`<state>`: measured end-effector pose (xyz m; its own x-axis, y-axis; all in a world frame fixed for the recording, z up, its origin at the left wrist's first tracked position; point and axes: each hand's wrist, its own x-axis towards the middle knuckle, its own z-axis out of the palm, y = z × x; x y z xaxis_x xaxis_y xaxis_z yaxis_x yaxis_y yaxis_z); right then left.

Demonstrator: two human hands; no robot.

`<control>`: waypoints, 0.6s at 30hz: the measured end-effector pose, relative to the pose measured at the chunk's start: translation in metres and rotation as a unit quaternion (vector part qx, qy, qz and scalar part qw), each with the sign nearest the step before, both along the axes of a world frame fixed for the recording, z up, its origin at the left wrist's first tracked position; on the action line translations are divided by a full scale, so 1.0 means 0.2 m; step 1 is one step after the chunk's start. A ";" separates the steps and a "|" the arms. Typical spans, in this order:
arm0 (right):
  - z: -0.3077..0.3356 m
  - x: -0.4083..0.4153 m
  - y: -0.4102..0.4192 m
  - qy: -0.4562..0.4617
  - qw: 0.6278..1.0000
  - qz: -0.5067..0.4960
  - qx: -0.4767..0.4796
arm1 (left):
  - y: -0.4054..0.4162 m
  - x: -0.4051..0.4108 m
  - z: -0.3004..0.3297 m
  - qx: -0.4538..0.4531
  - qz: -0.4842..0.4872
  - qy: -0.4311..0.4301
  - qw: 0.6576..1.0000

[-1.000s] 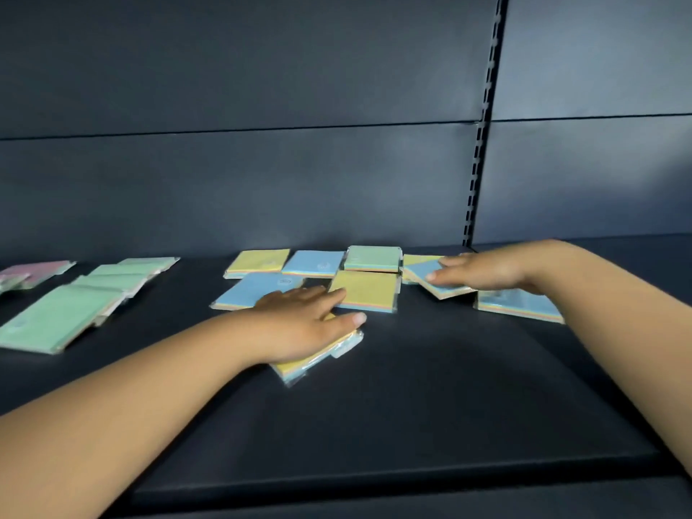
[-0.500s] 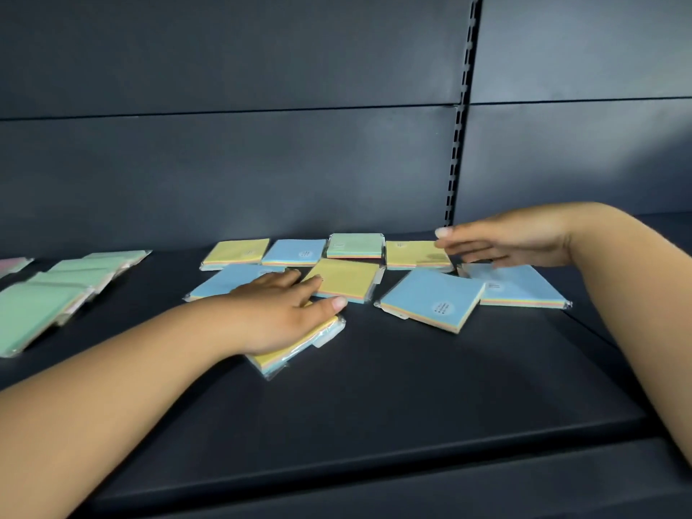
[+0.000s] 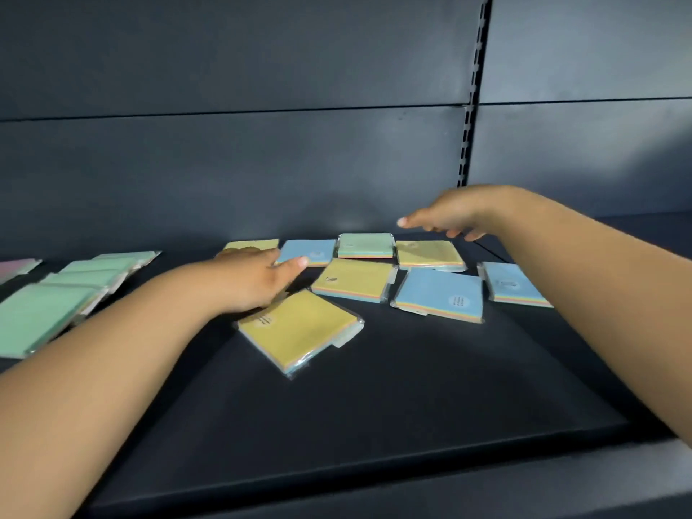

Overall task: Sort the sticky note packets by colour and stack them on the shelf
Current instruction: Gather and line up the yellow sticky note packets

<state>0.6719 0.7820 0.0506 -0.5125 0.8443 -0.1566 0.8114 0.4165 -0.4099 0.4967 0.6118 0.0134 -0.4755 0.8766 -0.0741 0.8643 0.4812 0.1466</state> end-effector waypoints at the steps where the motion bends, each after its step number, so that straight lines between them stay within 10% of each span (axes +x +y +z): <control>1: 0.00 -0.07 -0.01 -0.017 1.000 0.009 0.009 | 0.00 -0.03 -0.01 -0.022 0.022 -0.005 0.999; 9: -0.17 -0.45 0.06 -0.154 0.986 0.038 0.047 | -0.03 -0.12 -0.01 -0.052 0.047 -0.056 0.996; 18: -0.19 -0.46 0.12 0.116 0.990 -0.065 -0.037 | -0.02 -0.16 -0.04 -0.045 0.035 -0.070 0.996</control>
